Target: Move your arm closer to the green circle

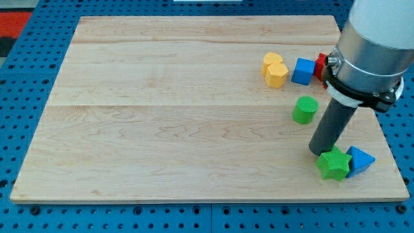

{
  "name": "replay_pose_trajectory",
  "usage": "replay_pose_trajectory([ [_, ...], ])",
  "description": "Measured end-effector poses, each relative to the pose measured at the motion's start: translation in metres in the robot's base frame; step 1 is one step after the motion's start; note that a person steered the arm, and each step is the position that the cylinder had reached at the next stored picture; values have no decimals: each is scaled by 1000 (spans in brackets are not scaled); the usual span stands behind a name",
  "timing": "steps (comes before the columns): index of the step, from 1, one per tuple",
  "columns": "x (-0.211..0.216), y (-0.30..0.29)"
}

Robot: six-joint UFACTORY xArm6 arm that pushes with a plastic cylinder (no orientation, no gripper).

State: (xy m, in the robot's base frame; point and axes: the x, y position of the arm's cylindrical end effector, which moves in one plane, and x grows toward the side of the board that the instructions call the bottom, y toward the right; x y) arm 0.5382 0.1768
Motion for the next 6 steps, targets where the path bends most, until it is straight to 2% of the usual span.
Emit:
replay_pose_trajectory([
  [4, -27, 17],
  [6, -67, 30],
])
